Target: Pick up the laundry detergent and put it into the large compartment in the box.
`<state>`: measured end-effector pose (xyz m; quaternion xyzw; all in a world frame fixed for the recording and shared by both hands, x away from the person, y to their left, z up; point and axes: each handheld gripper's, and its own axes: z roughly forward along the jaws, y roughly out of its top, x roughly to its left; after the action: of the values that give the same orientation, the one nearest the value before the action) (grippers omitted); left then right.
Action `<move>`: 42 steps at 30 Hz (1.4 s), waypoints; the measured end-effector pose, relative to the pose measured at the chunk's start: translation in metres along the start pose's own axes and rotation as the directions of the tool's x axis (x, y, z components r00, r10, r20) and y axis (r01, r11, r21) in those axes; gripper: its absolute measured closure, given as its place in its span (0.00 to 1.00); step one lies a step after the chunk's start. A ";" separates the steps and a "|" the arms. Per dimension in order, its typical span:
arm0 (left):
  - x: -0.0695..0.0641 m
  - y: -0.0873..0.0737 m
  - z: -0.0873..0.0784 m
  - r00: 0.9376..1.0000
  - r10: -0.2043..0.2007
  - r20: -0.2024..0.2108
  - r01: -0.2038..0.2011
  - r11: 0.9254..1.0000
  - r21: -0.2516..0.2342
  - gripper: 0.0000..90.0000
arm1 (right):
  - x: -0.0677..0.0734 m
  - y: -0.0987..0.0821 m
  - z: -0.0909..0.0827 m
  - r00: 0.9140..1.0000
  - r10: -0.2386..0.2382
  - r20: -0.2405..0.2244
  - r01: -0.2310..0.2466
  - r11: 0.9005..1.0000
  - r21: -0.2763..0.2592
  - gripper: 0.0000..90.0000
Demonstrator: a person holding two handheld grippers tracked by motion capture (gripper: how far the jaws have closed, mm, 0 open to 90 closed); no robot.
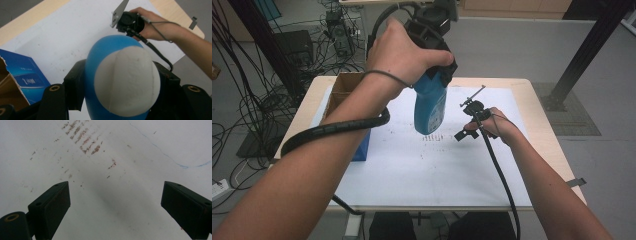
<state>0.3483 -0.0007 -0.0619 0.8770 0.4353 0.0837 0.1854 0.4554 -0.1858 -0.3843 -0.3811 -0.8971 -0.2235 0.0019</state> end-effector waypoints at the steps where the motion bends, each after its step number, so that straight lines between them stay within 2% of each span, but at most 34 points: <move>1: -0.001 0.003 -0.005 1.000 -0.002 0.000 0.002 1.000 -0.004 0.42 | 0.000 0.000 0.000 1.000 0.001 -0.001 -0.001 1.000 -0.001 0.09; 5: -0.002 0.013 -0.028 1.000 0.003 -0.004 -0.003 1.000 -0.012 0.42 | 0.000 0.000 -0.001 1.000 0.003 -0.002 -0.003 1.000 -0.002 0.09; 9: -0.002 0.021 -0.047 1.000 -0.008 -0.007 0.008 0.999 -0.035 0.42 | -0.001 0.000 -0.001 1.000 0.005 0.000 -0.005 1.000 -0.001 0.09; 12: -0.002 0.023 -0.054 1.000 -0.011 -0.013 0.010 0.999 -0.041 0.42 | -0.002 0.000 -0.002 1.000 0.005 0.000 -0.005 1.000 -0.006 0.09; 16: 0.000 0.023 -0.053 1.000 -0.019 -0.011 0.019 0.999 -0.044 0.42 | -0.002 0.000 -0.002 1.000 0.005 0.000 -0.005 1.000 -0.005 0.09; 22: 0.008 0.023 -0.042 0.999 -0.045 -0.014 0.044 0.998 -0.040 0.42 | -0.003 -0.001 -0.002 1.000 0.009 -0.002 -0.009 1.000 -0.010 0.09; 28: 0.025 0.024 -0.038 0.994 -0.100 -0.041 0.098 0.994 -0.045 0.42 | -0.004 -0.001 -0.003 1.000 0.013 -0.001 -0.013 1.000 -0.011 0.09; 32: 0.041 0.022 -0.037 0.987 -0.149 -0.055 0.147 0.988 -0.045 0.42 | -0.005 -0.002 -0.005 1.000 0.014 0.002 -0.014 1.000 -0.013 0.09; 38: 0.073 0.015 -0.036 0.971 -0.226 -0.076 0.223 0.973 -0.053 0.42 | -0.006 -0.003 -0.005 1.000 0.013 0.005 -0.013 1.000 -0.018 0.09; 39: 0.080 0.013 -0.037 0.964 -0.252 -0.081 0.248 0.967 -0.058 0.42 | -0.006 -0.003 -0.005 1.000 0.013 0.005 -0.013 1.000 -0.020 0.09; 40: 0.084 0.011 -0.037 0.962 -0.260 -0.087 0.256 0.965 -0.055 0.42 | -0.005 -0.003 -0.005 1.000 0.013 0.005 -0.013 1.000 -0.020 0.09; 41: 0.091 0.009 -0.038 0.953 -0.288 -0.096 0.283 0.957 -0.062 0.42 | -0.006 -0.003 -0.005 1.000 0.010 0.004 -0.010 1.000 -0.020 0.09; 42: 0.095 0.007 -0.038 0.948 -0.300 -0.102 0.295 0.953 -0.061 0.42 | -0.005 -0.003 -0.005 1.000 0.014 0.004 -0.014 1.000 -0.017 0.09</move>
<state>0.3994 0.0806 -0.0254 0.7909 0.5702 0.1127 0.1914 0.4564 -0.1931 -0.3816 -0.3877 -0.8925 -0.2304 -0.0015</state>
